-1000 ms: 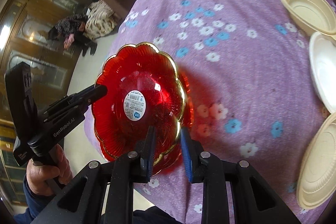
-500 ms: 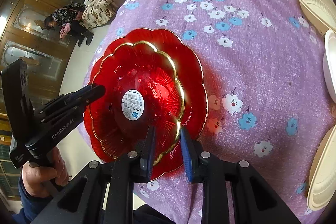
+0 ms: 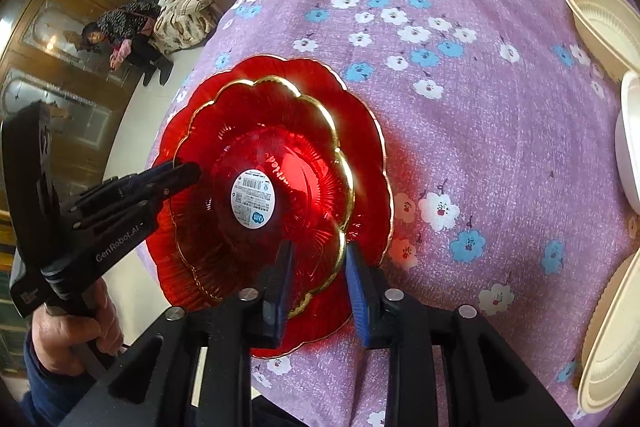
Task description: Organize plates and bowls
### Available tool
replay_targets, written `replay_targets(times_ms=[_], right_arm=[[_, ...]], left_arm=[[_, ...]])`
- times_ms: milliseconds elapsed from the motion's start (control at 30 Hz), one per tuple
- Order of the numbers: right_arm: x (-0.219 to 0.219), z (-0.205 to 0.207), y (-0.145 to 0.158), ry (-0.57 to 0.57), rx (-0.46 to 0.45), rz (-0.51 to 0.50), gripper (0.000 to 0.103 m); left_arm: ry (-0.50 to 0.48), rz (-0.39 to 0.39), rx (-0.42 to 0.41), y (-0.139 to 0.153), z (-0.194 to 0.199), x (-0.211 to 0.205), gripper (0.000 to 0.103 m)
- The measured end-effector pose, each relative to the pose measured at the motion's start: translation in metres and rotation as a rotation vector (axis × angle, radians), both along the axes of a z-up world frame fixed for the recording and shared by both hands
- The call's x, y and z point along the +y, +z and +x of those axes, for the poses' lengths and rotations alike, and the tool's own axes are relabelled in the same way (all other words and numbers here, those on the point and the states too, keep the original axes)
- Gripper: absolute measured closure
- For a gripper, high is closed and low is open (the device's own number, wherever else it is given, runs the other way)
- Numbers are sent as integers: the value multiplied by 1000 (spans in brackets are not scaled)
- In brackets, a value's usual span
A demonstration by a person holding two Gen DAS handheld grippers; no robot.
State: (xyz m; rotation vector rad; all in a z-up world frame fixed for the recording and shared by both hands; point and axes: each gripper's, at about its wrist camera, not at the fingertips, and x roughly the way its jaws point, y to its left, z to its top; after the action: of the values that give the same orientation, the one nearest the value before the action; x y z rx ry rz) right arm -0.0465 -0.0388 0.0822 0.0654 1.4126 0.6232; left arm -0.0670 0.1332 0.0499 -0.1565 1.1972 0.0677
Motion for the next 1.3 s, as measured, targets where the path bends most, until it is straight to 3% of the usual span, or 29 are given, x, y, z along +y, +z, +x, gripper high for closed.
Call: replay_targets(times_ms=[367, 700, 967, 1300], right_arm=[[-11, -12, 16, 1, -45, 23, 69], [-58, -7, 32, -117, -61, 65, 69], [-96, -10, 42, -216, -69, 87, 69], [-163, -24, 54, -376, -96, 122, 65]], left_arm=[[-14, 18, -16, 12, -3, 0, 64], [-21, 26, -83, 45, 5, -8, 59], [-158, 4, -145, 75, 19, -67, 53], [-376, -21, -124, 80, 30, -166, 53]])
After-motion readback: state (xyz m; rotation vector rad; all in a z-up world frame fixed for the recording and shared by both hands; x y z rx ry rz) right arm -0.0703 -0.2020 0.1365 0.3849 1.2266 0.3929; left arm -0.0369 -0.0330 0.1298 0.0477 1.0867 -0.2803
